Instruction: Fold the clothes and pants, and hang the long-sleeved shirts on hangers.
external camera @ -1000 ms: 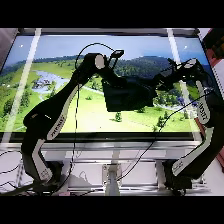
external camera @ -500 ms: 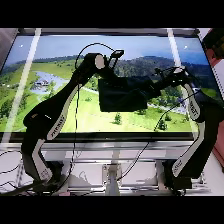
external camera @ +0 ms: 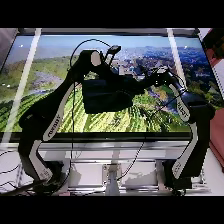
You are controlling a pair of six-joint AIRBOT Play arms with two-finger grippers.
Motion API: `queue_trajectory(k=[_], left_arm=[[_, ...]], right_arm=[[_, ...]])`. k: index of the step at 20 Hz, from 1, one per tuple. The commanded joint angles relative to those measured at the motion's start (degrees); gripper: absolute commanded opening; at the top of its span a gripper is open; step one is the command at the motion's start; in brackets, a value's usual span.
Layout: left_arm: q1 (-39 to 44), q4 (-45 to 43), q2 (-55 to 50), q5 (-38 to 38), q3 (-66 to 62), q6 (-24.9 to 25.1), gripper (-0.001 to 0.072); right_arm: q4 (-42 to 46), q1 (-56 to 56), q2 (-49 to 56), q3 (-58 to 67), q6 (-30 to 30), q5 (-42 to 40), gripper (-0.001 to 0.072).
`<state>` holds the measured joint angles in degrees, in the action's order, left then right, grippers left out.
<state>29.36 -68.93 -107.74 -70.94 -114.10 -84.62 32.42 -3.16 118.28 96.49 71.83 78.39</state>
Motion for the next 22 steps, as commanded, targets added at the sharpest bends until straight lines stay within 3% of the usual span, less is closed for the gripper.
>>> queue_trajectory(k=[1, 4, 9, 13, 17, 22], left_arm=[[-2.6, -2.6, 4.5, 0.2, -0.1, 0.2, 0.0027], [-4.9, -2.7, 9.8, 0.2, -0.1, 0.2, 0.0027], [-7.1, -2.8, 18.2, 0.2, -0.1, 1.3, 0.0027], [-7.3, -7.3, 24.5, 0.1, -0.1, 1.6, 0.0028], [-7.3, -14.6, 30.4, -0.1, -0.1, 1.5, 0.0028], [-7.3, -22.9, 35.1, -0.1, -0.1, 1.5, 0.0028]], right_arm=[[-16.3, 1.9, -2.4, 0.0, -10.6, 5.3, 0.0042], [-24.3, 7.5, -7.2, 0.1, -12.8, 6.4, 0.0042], [-22.0, 21.4, -16.4, 0.1, -9.6, 9.9, 0.0043], [-11.0, 36.5, -22.9, 0.1, 1.0, 12.1, 0.0043], [3.7, 54.0, -28.3, 0.0, 6.5, 15.7, 0.0043], [10.9, 76.0, -33.1, 0.0, 15.0, 15.1, 0.0043]])
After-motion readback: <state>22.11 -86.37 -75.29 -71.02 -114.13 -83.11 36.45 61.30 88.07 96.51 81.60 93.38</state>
